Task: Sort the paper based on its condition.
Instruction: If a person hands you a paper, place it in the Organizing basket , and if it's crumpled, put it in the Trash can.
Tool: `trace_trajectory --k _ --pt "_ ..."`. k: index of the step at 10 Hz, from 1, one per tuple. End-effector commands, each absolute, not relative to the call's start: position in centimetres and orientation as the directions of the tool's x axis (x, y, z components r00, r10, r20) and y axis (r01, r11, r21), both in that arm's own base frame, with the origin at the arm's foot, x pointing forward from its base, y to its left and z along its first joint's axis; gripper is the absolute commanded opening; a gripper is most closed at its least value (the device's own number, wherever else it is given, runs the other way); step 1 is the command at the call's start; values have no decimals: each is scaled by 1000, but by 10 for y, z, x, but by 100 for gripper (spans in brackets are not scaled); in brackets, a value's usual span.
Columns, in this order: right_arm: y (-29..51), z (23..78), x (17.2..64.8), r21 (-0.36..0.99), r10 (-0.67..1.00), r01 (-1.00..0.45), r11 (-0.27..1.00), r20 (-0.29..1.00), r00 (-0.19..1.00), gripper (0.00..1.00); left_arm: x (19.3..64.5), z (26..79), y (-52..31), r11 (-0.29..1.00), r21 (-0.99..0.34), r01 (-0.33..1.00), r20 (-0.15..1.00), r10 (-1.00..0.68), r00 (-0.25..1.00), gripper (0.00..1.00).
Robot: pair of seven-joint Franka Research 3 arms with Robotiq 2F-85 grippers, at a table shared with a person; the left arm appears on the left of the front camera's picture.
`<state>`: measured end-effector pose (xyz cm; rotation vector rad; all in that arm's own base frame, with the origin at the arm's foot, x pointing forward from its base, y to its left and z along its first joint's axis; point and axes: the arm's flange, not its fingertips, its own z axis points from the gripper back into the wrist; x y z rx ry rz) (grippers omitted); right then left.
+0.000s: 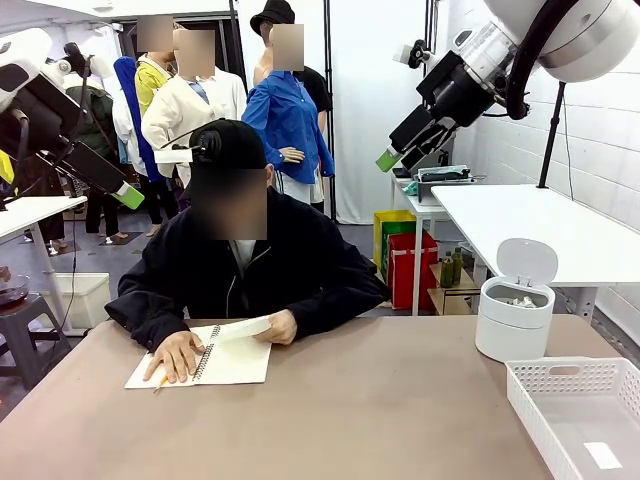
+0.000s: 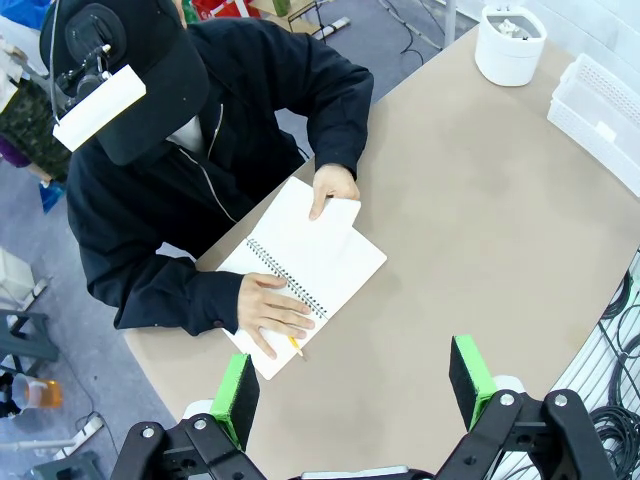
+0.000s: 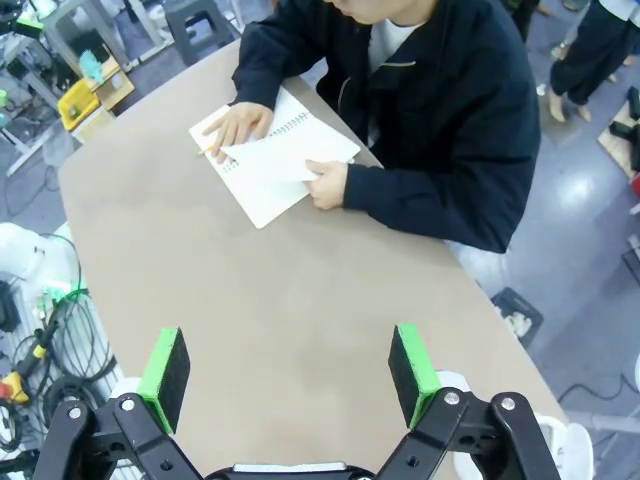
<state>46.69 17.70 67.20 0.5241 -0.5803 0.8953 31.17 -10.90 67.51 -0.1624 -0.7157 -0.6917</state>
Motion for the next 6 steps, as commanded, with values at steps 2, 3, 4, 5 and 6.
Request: trace_trajectory --k 2,3,4,5,6 --pt "177 673 472 164 548 -833 529 682 483 100 312 676 -108 769 89 633 654 -524 546 100" --pt "179 673 472 139 557 -837 530 687 467 100 312 676 -108 769 89 633 654 -524 546 100" --pt "181 672 472 127 563 -842 524 690 454 100 312 676 -108 769 89 633 654 -524 546 100" --pt "181 674 469 122 579 -856 503 687 439 100 312 676 -108 769 89 633 654 -524 546 100" --pt "181 677 459 100 596 -864 493 684 420 100 312 676 -108 769 89 633 654 -524 546 100"
